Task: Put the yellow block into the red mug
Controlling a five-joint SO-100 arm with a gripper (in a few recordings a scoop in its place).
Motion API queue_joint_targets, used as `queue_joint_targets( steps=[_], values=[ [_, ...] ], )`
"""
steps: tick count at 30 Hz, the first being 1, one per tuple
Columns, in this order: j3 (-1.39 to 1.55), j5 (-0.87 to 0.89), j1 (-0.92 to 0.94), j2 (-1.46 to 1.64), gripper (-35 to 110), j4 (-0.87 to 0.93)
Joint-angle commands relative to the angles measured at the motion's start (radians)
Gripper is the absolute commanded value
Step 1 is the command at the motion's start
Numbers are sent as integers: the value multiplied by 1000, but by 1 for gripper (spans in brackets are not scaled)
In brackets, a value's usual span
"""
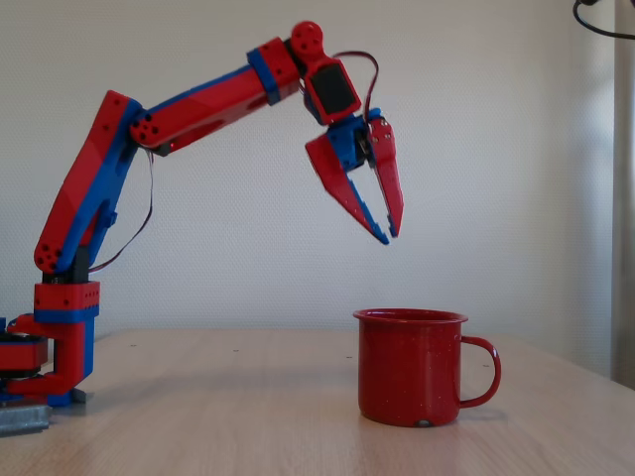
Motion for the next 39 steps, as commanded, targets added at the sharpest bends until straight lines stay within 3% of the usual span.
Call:
queue_joint_targets(
  steps=[1, 9, 15, 22, 39],
  values=[
    [31, 2, 20, 167, 0, -26],
    [52, -3, 18, 344, 0, 11],
    [230, -9, 15, 580, 0, 32],
    [681, -29, 2, 968, 0, -38],
    [1875, -23, -86, 1651, 0, -520]
  ],
)
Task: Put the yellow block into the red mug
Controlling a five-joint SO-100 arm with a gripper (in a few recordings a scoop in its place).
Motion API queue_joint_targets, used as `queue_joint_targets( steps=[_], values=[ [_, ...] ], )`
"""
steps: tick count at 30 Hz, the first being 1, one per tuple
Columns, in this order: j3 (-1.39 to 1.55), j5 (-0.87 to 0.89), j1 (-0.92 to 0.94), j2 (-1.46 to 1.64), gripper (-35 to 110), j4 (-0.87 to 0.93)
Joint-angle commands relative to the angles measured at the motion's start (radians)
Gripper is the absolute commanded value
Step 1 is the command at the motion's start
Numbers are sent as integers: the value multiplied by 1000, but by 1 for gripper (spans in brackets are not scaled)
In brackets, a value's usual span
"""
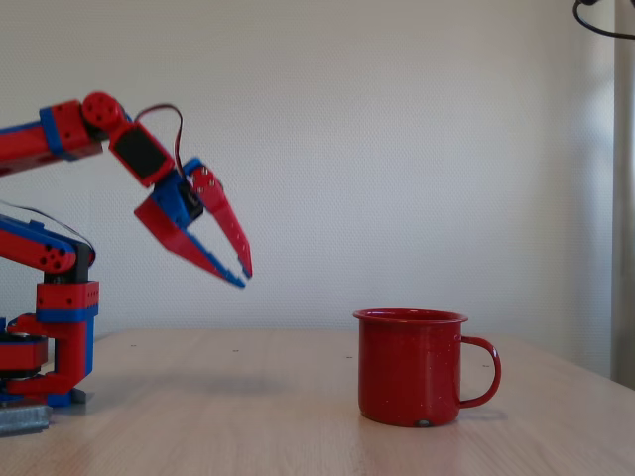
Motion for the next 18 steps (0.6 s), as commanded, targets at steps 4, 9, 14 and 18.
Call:
queue_joint_targets(
  steps=[4, 9, 14, 18],
  values=[
    [230, 0, -32, 179, 0, -92],
    [380, -20, -26, 337, 0, -101],
    [445, 6, -18, 410, 0, -69],
    [485, 18, -20, 439, 0, -55]
  ],
)
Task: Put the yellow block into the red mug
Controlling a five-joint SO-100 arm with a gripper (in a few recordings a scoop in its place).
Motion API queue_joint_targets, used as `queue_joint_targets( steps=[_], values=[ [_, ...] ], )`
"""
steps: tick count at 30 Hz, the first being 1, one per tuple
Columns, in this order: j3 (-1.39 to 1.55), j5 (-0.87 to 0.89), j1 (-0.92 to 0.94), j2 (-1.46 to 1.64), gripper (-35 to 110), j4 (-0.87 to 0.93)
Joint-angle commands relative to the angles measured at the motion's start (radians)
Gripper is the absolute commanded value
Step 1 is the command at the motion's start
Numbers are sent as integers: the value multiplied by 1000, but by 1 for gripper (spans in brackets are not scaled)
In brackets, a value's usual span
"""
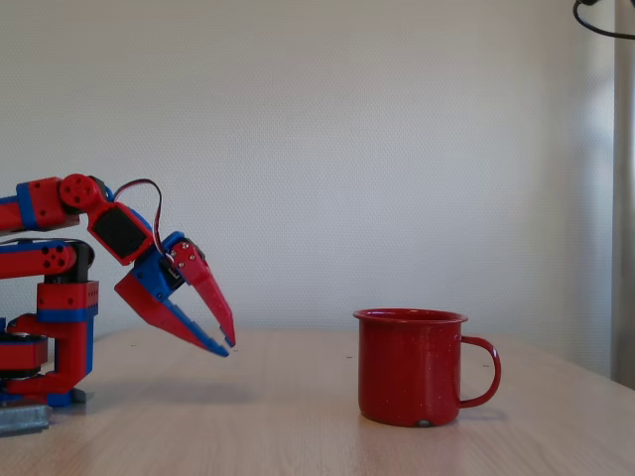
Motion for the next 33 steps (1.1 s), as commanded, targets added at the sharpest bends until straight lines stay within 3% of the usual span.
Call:
queue_joint_targets(
  steps=[1, 33],
  values=[
    [-6, 17, -5, 15, 0, 17],
    [-6, 11, -18, 15, 0, 17]
  ],
)
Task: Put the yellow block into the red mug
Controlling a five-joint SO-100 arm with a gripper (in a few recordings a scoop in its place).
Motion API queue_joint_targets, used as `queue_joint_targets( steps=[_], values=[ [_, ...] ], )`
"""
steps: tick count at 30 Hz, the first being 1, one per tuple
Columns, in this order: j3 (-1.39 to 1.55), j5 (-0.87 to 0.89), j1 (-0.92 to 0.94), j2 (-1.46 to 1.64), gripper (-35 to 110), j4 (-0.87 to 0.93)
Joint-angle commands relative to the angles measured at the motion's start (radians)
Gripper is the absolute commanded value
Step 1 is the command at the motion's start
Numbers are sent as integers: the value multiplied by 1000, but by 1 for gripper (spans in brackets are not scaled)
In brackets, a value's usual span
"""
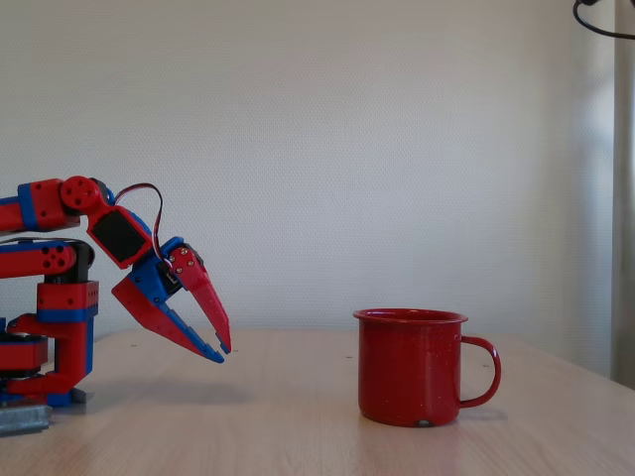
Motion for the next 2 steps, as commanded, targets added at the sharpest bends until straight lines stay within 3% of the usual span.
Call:
queue_joint_targets(
  steps=[1, 2],
  values=[
    [-12, 11, -18, 18, 0, 9],
    [-12, 11, -18, 18, 0, 9]
  ],
)
